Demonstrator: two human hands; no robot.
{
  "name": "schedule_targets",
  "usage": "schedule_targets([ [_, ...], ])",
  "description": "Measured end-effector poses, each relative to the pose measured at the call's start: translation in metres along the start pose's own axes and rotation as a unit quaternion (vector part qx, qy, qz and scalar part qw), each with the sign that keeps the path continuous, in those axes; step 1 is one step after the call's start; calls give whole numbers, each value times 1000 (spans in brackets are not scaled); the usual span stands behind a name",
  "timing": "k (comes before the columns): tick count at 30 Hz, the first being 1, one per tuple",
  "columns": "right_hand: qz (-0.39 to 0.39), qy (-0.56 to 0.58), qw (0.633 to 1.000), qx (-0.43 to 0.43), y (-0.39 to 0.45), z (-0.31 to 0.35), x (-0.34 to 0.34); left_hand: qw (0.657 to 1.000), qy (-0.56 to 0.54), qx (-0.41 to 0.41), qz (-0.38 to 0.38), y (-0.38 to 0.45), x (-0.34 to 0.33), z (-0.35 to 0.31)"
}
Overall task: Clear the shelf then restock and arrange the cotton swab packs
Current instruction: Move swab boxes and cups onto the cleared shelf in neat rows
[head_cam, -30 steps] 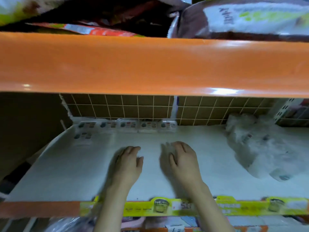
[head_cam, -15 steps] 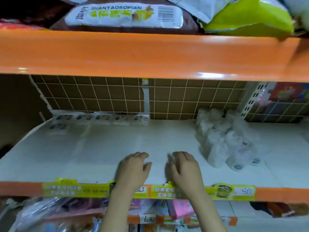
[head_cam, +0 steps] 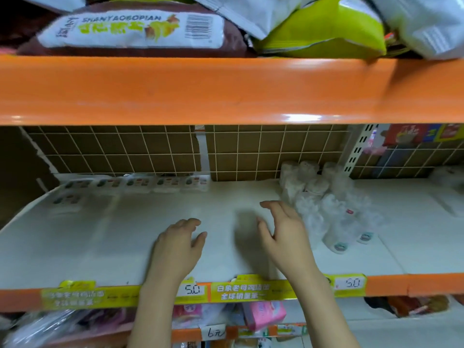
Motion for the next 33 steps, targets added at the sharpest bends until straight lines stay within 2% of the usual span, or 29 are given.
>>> schedule_targets([
  [8, -13, -21, 1000, 14, 11, -75, 72, 999, -12, -7, -45, -1, -34, -68],
  [13, -6, -48, 999, 3, -4, -147, 127, 994, -17, -56, -87, -7, -65, -155],
  [18, 10, -56, 998, -30, -24, -202, 162, 994, 13, -63, -88, -20, -87, -216],
  [23, 41, -59, 996, -44, -28, -225, 161, 995, 31, -61, -75, -22, -93, -232],
  [33, 95, -36, 992, -72, -19, -229, 138, 995, 42, -60, -60, -1, -91, -234],
])
Point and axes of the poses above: each hand's wrist, its own y-axis towards the middle knuckle, its own x-axis out of the back of the hand, z = x × y, the point moved 7 cm from there along y, towards the middle knuckle, and after that the axes turned 5 degrees about x, right-handed, at the moved point
